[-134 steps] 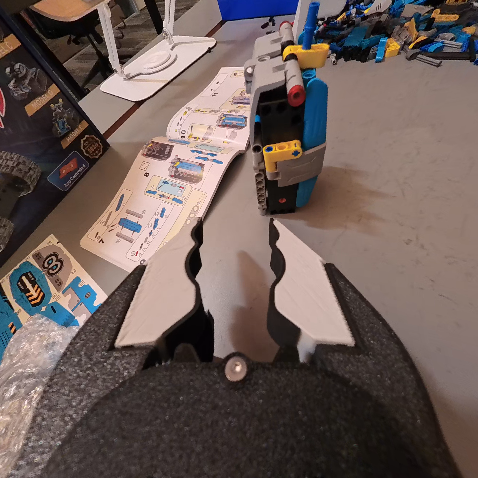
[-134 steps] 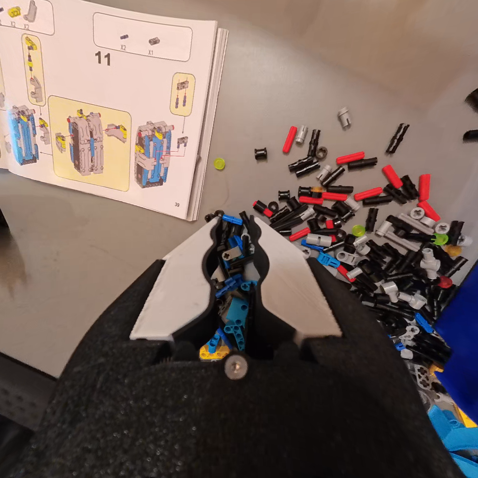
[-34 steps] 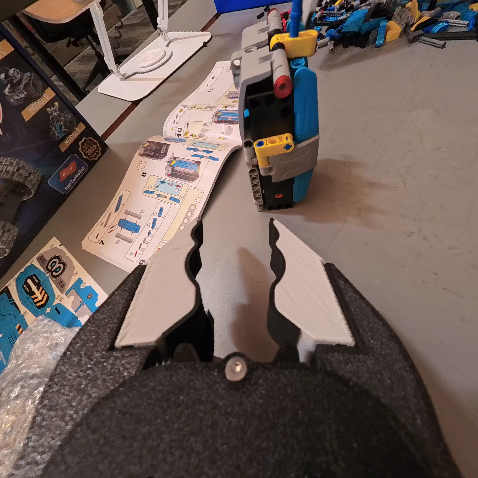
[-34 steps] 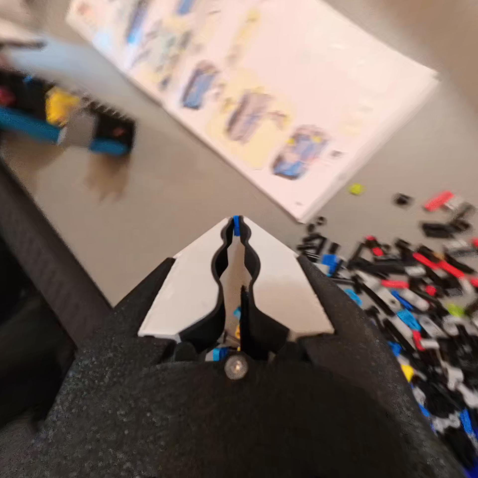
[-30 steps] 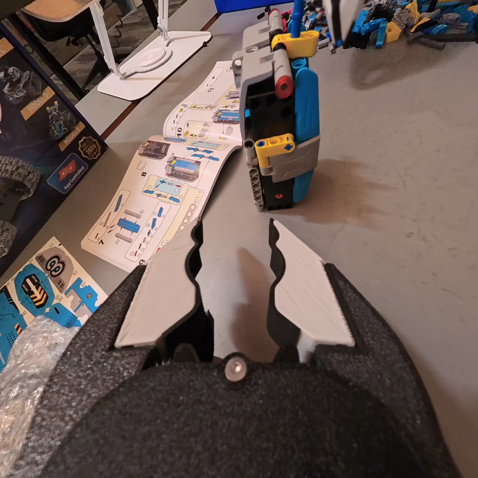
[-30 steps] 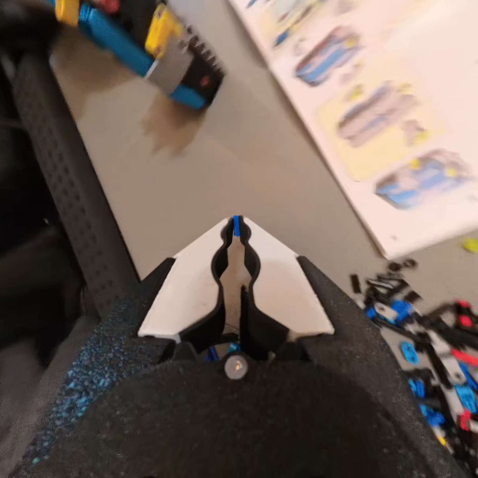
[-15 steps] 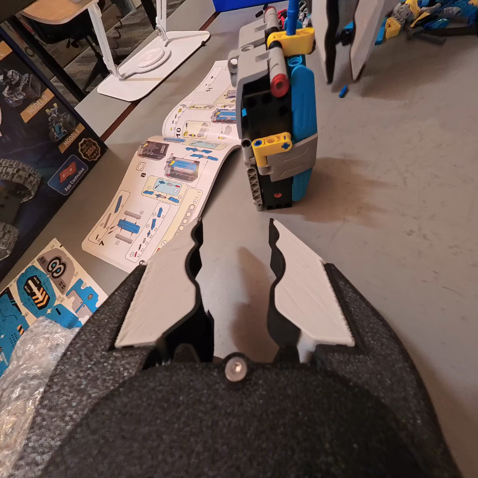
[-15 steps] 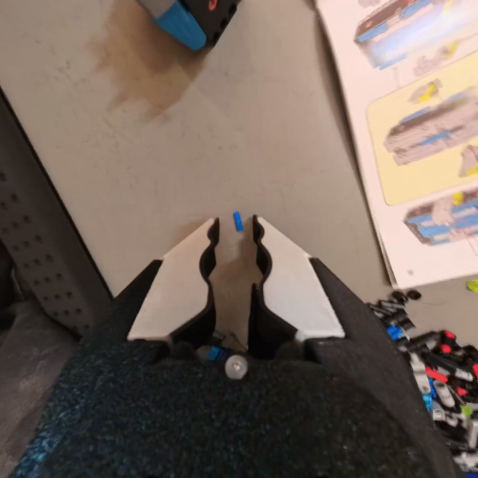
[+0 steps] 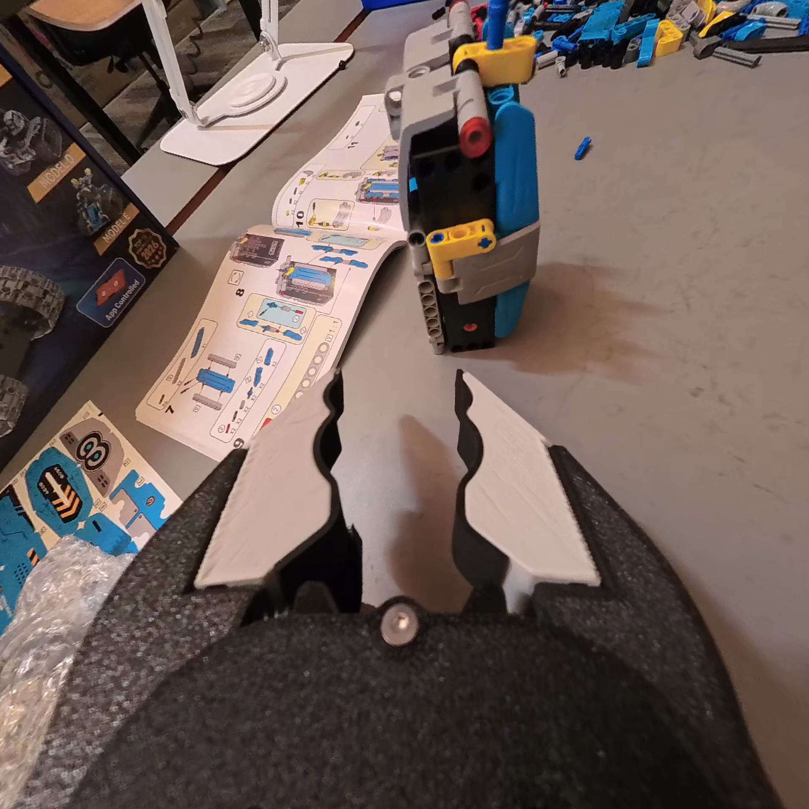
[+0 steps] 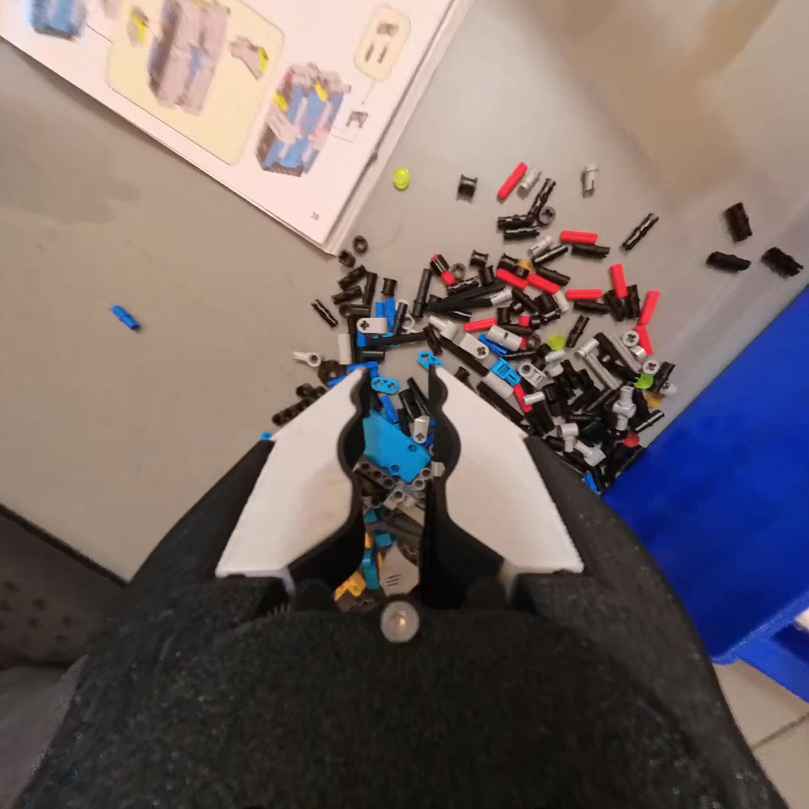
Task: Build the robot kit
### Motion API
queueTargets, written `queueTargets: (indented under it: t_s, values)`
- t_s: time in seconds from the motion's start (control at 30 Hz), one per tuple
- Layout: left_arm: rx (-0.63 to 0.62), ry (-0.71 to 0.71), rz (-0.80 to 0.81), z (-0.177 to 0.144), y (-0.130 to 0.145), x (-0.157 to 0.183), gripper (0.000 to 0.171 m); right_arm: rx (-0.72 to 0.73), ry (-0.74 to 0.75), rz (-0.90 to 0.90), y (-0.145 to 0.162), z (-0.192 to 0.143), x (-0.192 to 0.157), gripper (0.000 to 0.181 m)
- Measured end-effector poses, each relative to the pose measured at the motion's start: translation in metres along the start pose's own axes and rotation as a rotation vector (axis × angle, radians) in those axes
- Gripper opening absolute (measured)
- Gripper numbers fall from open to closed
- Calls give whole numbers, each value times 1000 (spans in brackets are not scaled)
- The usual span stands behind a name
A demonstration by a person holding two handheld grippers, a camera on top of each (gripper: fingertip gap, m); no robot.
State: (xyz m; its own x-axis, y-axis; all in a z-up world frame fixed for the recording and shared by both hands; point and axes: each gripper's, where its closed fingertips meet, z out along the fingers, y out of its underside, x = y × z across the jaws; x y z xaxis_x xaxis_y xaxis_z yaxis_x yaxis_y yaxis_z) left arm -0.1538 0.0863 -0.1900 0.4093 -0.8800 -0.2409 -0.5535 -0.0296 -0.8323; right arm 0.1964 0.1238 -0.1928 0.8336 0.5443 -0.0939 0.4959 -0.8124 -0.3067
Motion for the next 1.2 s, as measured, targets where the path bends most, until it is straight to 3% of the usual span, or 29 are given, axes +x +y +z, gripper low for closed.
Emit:
queueTargets:
  t_s: [0.23,0.47,0.73,1.2]
  values:
    - [-1,-4,10,0,0,1,51,44,-57,-21,-19,12,-12,21]
    - [2,-6,15,0,0,1,51,-28,-53,-41,-17,34,-13,17]
    - [1,-6,15,0,0,1,51,-38,-79,17,-7,31,-4,17]
    - [-2,-7,23,0,0,2,51,-23,-27,-24,-17,35,-3,14]
